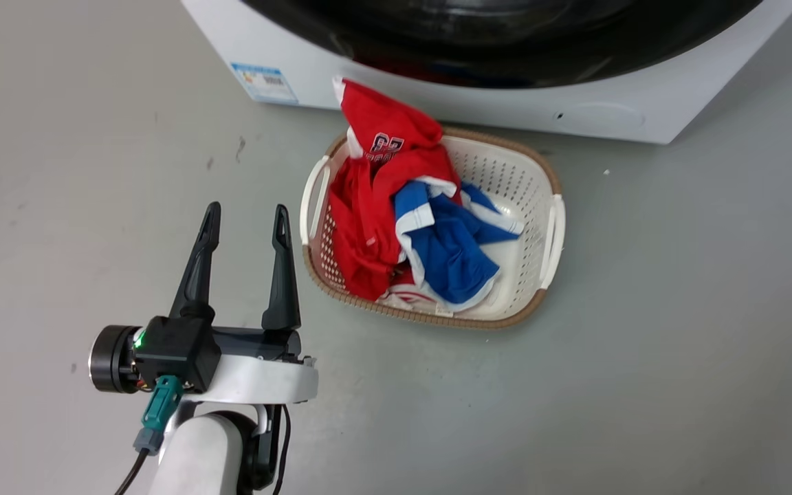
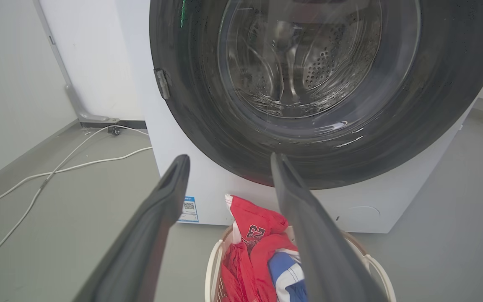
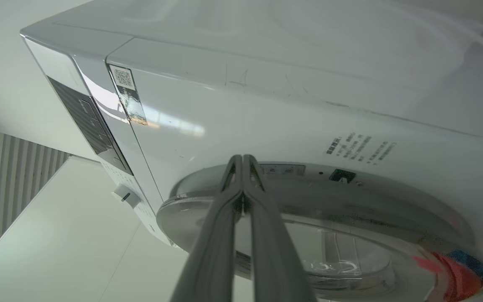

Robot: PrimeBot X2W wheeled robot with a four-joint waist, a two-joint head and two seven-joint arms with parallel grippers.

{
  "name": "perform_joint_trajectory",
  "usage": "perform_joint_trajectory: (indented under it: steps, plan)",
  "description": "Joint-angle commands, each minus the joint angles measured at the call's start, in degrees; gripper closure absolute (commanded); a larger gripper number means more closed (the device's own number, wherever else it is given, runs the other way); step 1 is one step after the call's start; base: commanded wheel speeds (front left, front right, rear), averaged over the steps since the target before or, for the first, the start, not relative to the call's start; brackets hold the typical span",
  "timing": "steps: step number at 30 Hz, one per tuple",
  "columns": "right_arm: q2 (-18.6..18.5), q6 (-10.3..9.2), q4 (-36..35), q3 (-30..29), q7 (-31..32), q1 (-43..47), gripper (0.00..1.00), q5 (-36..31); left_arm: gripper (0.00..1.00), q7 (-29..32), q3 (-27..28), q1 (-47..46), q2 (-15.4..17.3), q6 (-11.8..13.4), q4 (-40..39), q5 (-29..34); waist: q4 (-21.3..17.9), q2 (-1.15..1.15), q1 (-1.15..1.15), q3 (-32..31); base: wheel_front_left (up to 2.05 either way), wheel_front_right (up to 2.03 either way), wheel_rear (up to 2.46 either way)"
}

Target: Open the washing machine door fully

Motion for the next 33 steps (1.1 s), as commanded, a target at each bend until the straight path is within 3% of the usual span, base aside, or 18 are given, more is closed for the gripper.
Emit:
perform_joint_trajectory:
  steps: [1,19,33]
  plan:
    - [-0.79,0.03,0.51,1.18,0.64,-2.79,1.0,-0.87,0.0,-0.16,-0.2,-0.91,0.0,0.45,-0.29,-0.43,1.06,0.0,-0.01,1.98,0.0,0.0,0.0]
    - [-5.77,0.03,10.16,15.29,9.08,-21.04,1.0,-12.12,0.0,-0.16,-1.82,-3.47,-0.01,1.81,-0.97,-2.26,3.79,0.0,-0.01,7.57,0.0,0.0,0.0]
    - [-4.03,0.03,6.98,19.35,15.28,-14.81,1.0,-13.0,0.0,-0.16,-1.26,-3.55,-0.01,2.06,-0.51,-1.92,2.72,0.0,-0.01,7.27,0.0,0.0,0.0]
